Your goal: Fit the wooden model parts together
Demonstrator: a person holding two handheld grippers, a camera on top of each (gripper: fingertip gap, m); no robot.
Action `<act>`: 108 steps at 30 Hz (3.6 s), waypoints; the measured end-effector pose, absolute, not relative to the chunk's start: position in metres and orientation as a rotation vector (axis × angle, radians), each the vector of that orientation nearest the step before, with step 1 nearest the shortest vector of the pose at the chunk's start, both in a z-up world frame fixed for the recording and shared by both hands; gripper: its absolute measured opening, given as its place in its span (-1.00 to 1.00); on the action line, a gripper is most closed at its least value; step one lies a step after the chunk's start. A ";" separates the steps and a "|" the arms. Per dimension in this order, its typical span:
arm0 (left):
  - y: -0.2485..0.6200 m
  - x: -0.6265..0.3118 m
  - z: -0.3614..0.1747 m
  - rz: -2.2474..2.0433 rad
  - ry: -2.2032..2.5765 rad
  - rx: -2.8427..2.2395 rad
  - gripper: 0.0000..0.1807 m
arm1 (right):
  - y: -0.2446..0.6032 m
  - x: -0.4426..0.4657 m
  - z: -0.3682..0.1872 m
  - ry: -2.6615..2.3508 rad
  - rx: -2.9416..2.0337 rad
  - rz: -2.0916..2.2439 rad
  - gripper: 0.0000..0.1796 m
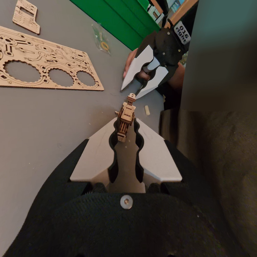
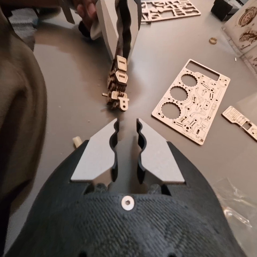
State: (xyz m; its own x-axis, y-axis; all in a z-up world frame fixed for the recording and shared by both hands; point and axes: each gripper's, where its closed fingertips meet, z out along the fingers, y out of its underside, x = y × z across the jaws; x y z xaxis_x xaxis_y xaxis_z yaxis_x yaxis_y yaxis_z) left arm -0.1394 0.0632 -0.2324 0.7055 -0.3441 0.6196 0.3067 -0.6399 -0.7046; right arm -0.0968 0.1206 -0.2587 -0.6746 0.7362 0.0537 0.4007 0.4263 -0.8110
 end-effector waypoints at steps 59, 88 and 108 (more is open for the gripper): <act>0.054 -0.121 -0.241 -0.892 0.230 -2.107 -0.67 | 0.093 -0.096 -0.248 -2.295 -0.918 1.289 -0.86; 0.056 -0.123 -0.230 -0.913 0.208 -2.040 -0.74 | 0.114 -0.103 -0.230 -2.152 -1.103 1.488 -0.61; 0.059 -0.124 -0.242 -0.718 0.286 -2.110 -0.79 | 0.103 -0.096 -0.248 -2.290 -1.043 1.352 -0.64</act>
